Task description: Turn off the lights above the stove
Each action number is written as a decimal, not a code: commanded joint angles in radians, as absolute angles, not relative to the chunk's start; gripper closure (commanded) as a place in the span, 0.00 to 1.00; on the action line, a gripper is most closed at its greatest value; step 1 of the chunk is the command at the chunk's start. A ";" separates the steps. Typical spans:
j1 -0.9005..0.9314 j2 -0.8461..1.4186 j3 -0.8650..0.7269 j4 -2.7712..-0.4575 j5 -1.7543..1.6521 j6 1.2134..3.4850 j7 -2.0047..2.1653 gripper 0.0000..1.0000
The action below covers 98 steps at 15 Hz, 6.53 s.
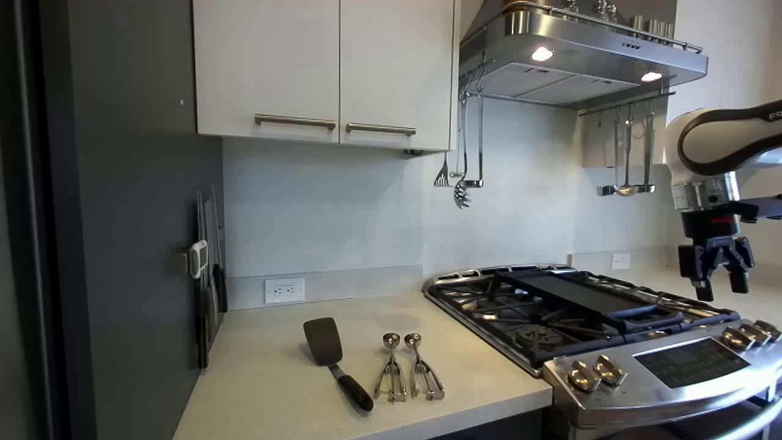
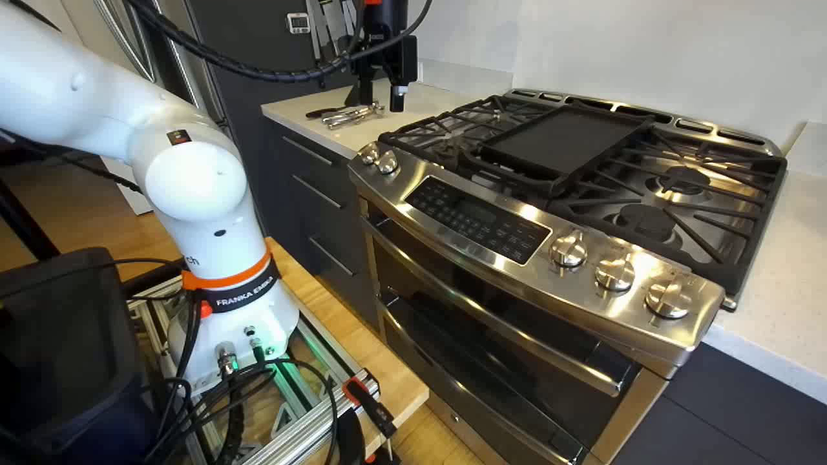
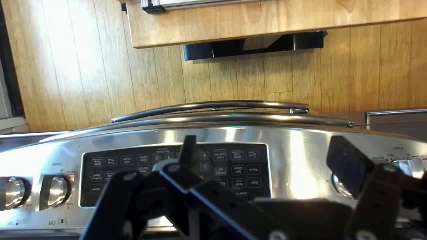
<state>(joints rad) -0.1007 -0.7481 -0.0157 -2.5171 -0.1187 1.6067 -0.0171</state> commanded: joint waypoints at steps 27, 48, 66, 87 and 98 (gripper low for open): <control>-0.029 -0.782 -0.033 -2.017 -0.127 1.943 -0.086 0.00; -0.040 -0.640 -0.133 -1.770 -0.085 2.594 -0.092 0.00; 0.024 -0.454 -0.214 -1.648 0.060 2.733 -0.151 1.00; 0.058 -0.419 -0.254 -1.614 0.139 2.720 -0.238 1.00; 0.071 -0.405 -0.258 -1.617 0.167 2.743 -0.250 1.00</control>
